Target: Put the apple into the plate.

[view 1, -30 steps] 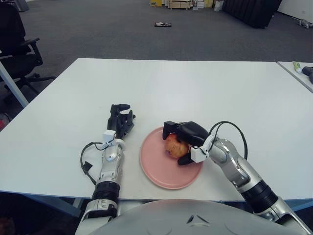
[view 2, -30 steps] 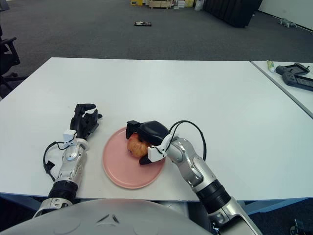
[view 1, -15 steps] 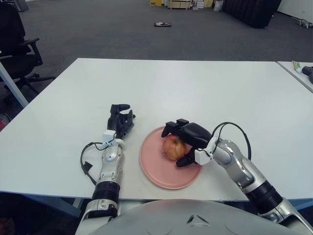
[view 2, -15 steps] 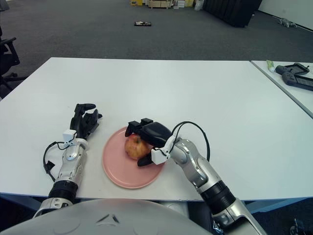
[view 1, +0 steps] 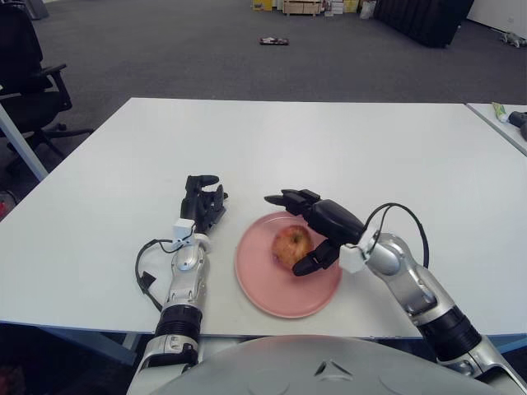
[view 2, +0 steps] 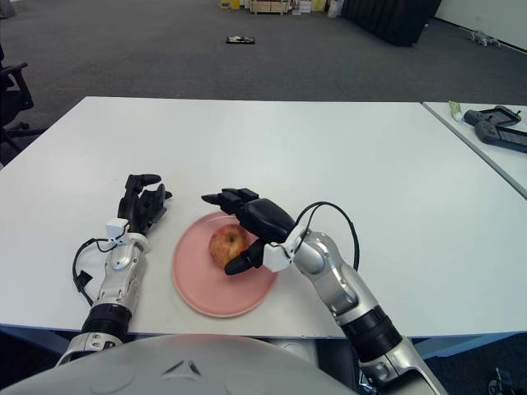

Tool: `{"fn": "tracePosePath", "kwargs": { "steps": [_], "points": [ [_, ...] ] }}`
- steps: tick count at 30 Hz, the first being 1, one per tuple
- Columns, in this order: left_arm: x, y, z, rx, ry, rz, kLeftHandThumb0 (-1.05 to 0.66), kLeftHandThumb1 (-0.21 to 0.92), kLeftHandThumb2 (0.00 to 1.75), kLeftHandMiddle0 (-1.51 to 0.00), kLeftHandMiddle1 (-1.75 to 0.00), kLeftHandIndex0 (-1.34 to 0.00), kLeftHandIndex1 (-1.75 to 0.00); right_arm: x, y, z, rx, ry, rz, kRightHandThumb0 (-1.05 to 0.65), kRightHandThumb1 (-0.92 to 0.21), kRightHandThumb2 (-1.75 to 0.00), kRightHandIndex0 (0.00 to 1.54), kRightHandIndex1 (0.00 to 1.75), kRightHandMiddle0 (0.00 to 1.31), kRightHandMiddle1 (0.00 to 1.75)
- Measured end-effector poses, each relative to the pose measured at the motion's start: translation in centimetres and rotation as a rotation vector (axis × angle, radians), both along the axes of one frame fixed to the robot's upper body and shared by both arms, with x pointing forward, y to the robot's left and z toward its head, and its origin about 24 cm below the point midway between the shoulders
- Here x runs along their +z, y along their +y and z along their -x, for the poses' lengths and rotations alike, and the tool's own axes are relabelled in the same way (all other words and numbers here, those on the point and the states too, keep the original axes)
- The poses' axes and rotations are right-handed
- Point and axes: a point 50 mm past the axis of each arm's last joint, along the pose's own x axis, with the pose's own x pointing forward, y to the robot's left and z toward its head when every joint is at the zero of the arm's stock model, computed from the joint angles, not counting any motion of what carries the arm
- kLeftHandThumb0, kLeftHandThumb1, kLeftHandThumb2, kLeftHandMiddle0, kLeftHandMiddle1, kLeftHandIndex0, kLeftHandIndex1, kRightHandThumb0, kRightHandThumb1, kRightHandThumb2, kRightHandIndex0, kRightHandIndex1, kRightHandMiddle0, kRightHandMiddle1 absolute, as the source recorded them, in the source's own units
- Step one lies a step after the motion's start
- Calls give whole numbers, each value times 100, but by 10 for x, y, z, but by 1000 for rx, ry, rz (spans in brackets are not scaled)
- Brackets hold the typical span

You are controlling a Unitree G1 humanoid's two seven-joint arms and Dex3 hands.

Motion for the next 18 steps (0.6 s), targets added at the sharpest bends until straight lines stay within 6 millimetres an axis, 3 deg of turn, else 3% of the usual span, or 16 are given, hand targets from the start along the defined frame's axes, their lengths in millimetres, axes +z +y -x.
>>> {"fn": "tracePosePath", "kwargs": {
  "steps": [5, 11, 18],
  "points": [
    [0, 0, 0, 0, 0, 0, -35, 91, 54, -40, -153, -20, -175, 5, -5, 5, 54, 126, -166, -105, -90, -28, 0, 0, 0, 0],
    [0, 0, 0, 0, 1, -1, -35, 92, 52, -41, -154, -20, -175, 2, -12, 6, 82, 280, -384, -105, -92, -43, 0, 0, 0, 0],
    [0, 0, 0, 0, 1, -1, -35, 92, 52, -41, -154, -20, -175, 1, -13, 0, 120, 448, -685, -105, -92, -46, 0, 0, 0, 0]
  ]
}}
